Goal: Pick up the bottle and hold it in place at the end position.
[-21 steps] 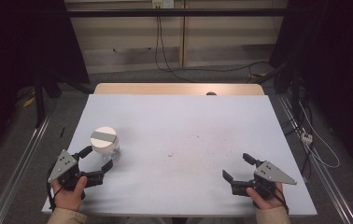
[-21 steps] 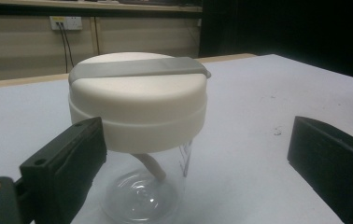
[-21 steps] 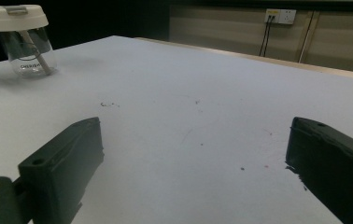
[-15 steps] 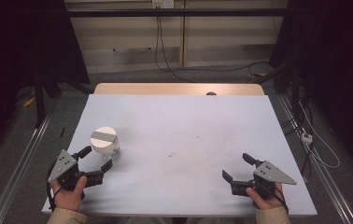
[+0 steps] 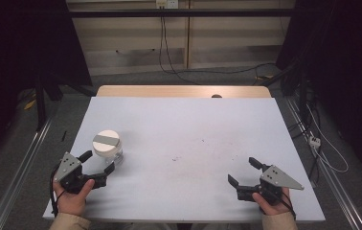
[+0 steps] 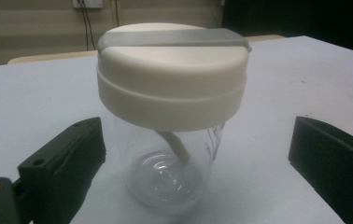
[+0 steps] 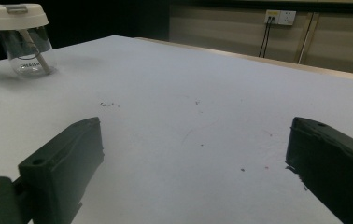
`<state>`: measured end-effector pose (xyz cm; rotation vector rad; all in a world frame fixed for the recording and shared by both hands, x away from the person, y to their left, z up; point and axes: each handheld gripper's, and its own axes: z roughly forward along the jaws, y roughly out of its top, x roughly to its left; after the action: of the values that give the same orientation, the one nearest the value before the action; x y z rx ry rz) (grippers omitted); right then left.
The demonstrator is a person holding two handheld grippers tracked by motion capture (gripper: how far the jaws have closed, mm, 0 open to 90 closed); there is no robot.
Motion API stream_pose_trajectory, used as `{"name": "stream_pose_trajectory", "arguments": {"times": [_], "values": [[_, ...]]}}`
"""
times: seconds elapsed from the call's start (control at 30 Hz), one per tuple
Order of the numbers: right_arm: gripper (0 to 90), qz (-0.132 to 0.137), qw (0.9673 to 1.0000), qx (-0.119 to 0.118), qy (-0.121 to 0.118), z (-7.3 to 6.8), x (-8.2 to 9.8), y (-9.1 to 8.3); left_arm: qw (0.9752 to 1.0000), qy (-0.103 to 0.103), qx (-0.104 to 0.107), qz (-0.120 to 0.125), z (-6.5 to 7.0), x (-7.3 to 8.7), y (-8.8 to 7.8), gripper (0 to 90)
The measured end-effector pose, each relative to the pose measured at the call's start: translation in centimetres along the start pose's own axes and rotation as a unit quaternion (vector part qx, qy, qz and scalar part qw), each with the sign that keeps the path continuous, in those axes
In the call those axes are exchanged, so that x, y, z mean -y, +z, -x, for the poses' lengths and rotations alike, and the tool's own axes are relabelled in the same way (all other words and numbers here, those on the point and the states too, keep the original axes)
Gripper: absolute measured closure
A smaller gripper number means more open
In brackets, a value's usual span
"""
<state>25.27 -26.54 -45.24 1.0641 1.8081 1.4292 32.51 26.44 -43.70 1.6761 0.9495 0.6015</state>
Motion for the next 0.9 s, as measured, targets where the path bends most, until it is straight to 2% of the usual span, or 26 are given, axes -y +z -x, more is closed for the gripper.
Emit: {"name": "stream_pose_trajectory", "arguments": {"times": [0.07,0.13,0.37,0.5,0.67,0.9], "values": [[3.4,0.000,1.0000,0.000,0.000,0.0,0.0,0.0,0.9998,-0.010,-0.009,-0.013,0.0,0.1,0.6,3.5],[3.4,0.000,1.0000,0.000,-0.001,0.0,0.0,0.0,0.9996,-0.011,-0.017,-0.020,-0.1,0.1,0.9,3.5],[3.4,0.001,1.0000,0.000,-0.002,0.0,0.0,0.0,0.9991,-0.018,-0.025,-0.029,-0.1,-0.1,2.3,3.7],[3.4,0.000,1.0000,-0.001,-0.004,0.0,0.0,0.1,0.9983,-0.021,-0.032,-0.044,-0.2,0.0,3.2,3.9],[3.4,-0.001,1.0000,0.001,-0.002,0.0,0.0,0.1,0.9970,-0.032,-0.050,-0.049,-0.3,0.0,3.9,4.0],[3.5,-0.001,1.0000,-0.001,-0.003,-0.1,0.0,0.1,0.9958,-0.030,-0.066,-0.055,0.1,0.0,4.4,4.6]]}}
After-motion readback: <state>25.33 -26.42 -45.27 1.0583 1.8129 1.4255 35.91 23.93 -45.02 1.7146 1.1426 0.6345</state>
